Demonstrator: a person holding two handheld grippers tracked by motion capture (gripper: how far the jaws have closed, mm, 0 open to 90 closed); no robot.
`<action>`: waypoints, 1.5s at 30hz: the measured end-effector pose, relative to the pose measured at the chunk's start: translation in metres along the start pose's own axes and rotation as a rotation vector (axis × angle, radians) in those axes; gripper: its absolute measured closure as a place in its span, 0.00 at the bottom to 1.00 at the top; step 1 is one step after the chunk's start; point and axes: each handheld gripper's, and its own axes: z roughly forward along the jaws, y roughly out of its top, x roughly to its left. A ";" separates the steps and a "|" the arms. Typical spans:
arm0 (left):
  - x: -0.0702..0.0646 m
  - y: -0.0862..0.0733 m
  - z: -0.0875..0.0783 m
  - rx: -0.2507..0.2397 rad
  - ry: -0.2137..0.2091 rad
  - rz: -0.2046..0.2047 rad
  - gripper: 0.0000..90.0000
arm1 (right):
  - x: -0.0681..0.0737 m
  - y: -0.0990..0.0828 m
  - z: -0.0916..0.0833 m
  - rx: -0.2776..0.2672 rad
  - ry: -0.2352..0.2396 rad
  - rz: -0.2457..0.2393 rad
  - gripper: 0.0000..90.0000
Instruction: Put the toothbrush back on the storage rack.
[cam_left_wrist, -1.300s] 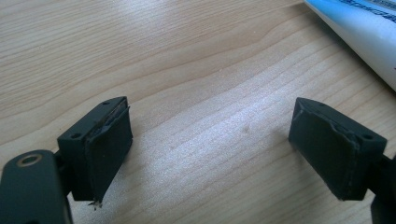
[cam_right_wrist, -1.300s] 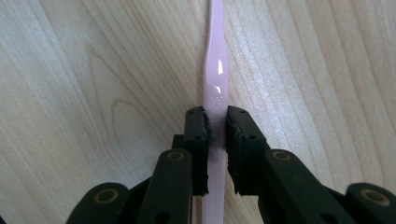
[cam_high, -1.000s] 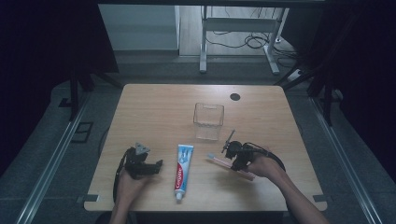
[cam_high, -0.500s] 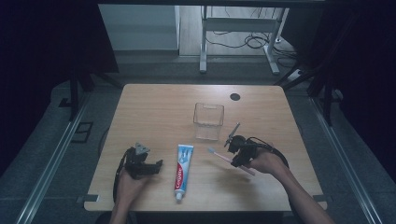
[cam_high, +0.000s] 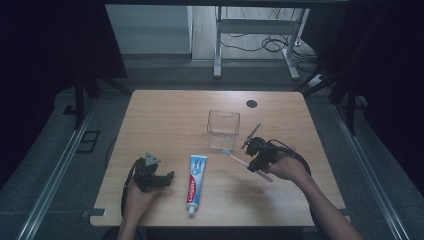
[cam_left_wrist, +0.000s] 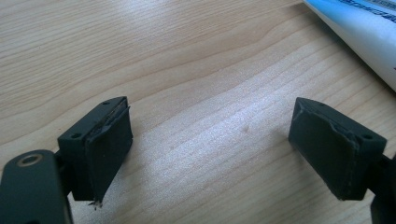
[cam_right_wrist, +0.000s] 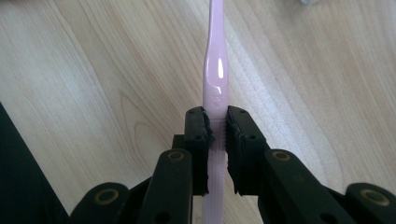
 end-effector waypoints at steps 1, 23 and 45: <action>0.000 0.000 0.000 0.000 0.000 -0.001 0.15 | 0.000 0.000 0.000 0.000 0.000 0.000 0.87; 0.000 0.000 0.000 -0.003 0.000 -0.005 0.15 | -0.012 0.028 -0.039 -0.121 -0.023 0.043 0.87; 0.000 0.000 0.000 -0.003 0.000 -0.005 0.15 | -0.032 0.060 -0.045 -0.244 -0.055 0.104 0.87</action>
